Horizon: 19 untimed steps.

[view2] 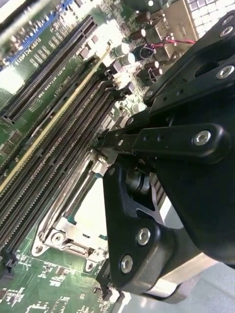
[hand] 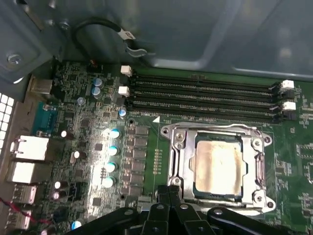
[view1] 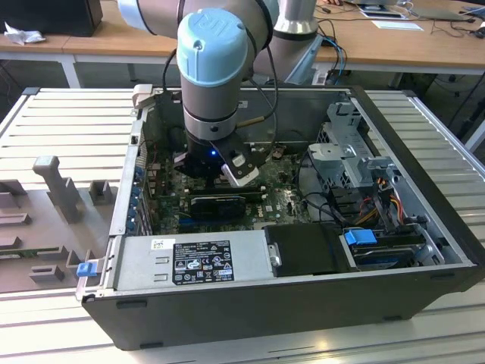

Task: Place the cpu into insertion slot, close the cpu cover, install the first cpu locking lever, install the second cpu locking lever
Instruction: 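Install the second cpu locking lever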

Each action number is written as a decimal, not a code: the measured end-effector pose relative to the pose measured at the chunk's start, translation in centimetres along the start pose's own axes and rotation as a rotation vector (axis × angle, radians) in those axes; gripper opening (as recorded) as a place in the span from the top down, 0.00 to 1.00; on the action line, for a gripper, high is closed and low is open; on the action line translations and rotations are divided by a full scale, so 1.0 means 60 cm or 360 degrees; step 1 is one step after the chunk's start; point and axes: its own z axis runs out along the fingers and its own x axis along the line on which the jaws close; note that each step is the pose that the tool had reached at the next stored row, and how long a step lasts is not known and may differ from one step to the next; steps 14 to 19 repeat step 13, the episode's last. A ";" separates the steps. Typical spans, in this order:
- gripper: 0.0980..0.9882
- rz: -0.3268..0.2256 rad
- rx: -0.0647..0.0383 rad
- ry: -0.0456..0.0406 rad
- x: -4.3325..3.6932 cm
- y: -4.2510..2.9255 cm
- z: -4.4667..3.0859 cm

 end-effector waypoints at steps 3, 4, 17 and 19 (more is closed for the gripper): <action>0.99 -0.0001 -0.0009 -0.0002 0.001 0.003 -0.008; 0.99 -0.0001 -0.0008 -0.0001 0.001 0.005 -0.016; 0.99 -0.0001 -0.0003 0.0000 0.001 0.014 -0.045; 0.99 -0.0001 -0.0003 0.0000 0.001 0.014 -0.045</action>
